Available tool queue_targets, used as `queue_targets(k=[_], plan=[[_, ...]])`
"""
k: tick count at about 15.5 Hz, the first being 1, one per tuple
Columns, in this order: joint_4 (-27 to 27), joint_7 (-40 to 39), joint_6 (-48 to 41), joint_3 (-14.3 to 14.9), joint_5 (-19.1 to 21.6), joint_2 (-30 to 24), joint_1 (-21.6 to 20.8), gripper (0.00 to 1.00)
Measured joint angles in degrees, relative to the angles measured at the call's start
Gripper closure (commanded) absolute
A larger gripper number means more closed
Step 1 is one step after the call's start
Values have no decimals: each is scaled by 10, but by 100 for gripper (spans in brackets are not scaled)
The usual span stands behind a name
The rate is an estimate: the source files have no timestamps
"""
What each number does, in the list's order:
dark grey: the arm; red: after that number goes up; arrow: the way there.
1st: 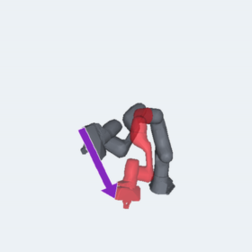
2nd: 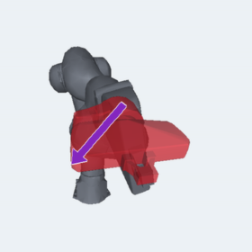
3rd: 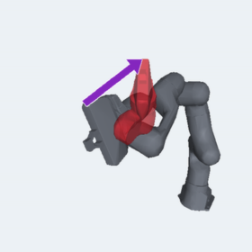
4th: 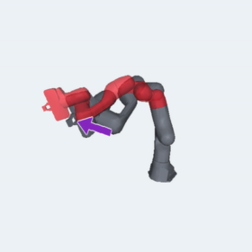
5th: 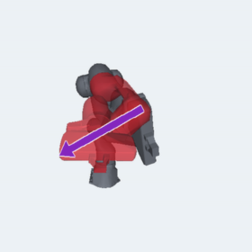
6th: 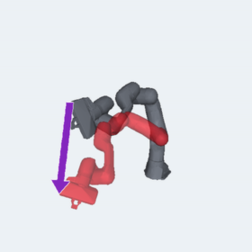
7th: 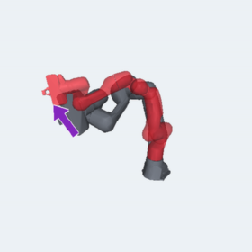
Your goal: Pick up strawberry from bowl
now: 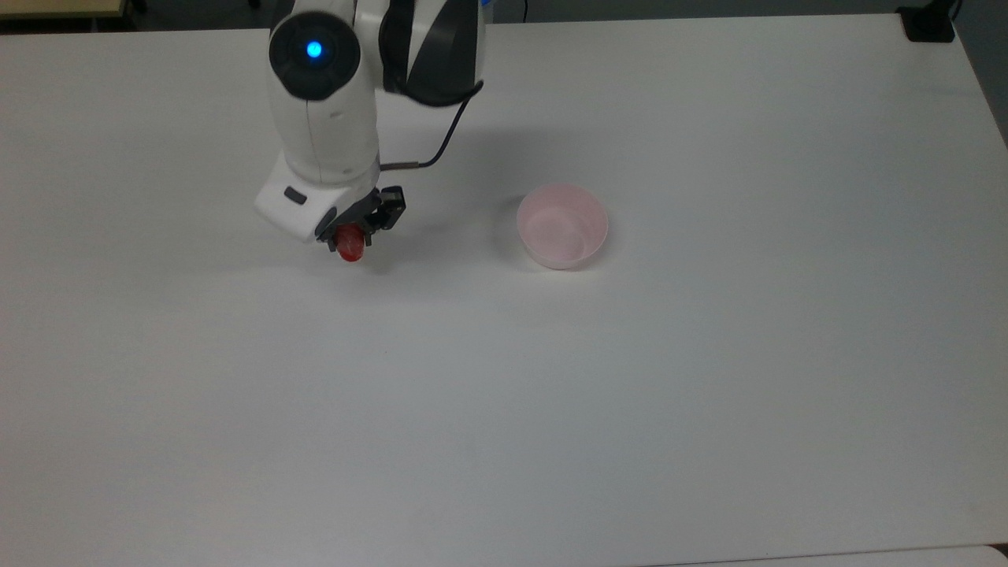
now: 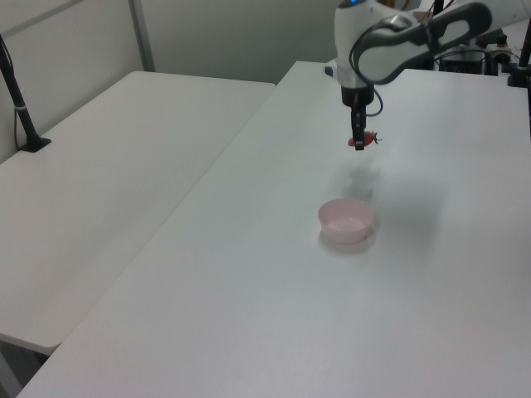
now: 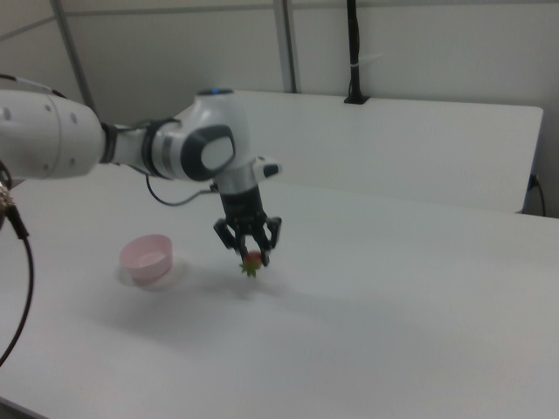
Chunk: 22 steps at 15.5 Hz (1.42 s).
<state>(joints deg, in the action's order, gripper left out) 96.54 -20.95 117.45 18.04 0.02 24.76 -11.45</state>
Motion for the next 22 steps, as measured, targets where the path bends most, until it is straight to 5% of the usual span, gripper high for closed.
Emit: queue_targets(k=[2,8,13,18,22], plan=[[3,0,16,-1,0,30,-2,0],[-12,23,18,7,0,28,-1,0],[-36,140,-25,8,-5,-65,-1,0],[-39,165,-179,-50,-6,-181,14,0],[-36,175,-206,-78,-6,-210,36,0]])
